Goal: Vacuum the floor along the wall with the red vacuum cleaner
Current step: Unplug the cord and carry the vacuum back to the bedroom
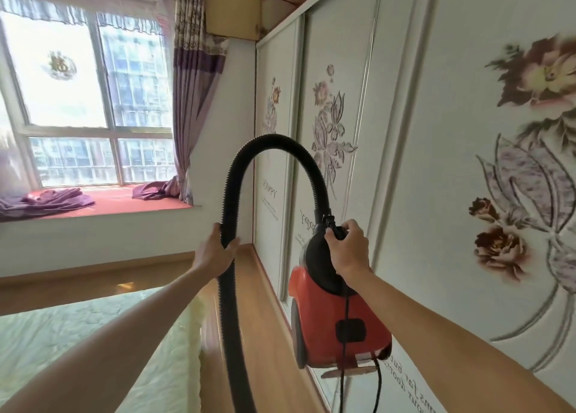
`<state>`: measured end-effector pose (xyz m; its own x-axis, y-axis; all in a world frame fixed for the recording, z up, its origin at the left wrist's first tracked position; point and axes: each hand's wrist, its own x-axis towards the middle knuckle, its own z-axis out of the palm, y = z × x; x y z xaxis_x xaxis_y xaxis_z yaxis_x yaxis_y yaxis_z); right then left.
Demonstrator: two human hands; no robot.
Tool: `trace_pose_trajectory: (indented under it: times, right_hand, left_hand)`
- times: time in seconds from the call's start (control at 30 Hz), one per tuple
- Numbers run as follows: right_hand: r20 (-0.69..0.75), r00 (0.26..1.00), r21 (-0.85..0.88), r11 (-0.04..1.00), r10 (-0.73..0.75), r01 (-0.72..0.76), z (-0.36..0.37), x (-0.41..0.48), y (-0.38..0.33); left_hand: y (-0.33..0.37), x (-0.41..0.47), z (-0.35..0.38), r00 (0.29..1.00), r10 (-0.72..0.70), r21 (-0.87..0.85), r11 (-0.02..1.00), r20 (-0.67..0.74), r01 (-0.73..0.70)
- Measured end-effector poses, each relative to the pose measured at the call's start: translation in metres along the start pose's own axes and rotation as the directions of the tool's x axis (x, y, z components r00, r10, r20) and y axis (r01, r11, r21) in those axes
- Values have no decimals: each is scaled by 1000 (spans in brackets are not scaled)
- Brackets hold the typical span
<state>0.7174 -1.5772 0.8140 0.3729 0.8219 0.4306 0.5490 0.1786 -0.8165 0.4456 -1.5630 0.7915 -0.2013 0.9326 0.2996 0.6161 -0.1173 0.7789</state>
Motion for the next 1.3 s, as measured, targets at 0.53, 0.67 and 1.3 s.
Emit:
trace_pose_trajectory:
  times: [0.53, 0.67, 1.3]
  right_hand:
    - [191, 980, 46, 997, -62, 55, 234, 199, 22]
    - [231, 967, 78, 993, -102, 87, 298, 246, 16]
    - [313, 949, 52, 999, -25, 9, 574, 413, 2]
  left_hand:
    - [-98, 230, 17, 979, -125, 68, 988, -163, 137]
    - [-121, 284, 13, 965, -152, 94, 980, -213, 175]
    - [-270, 584, 13, 956, -200, 96, 970, -215, 224]
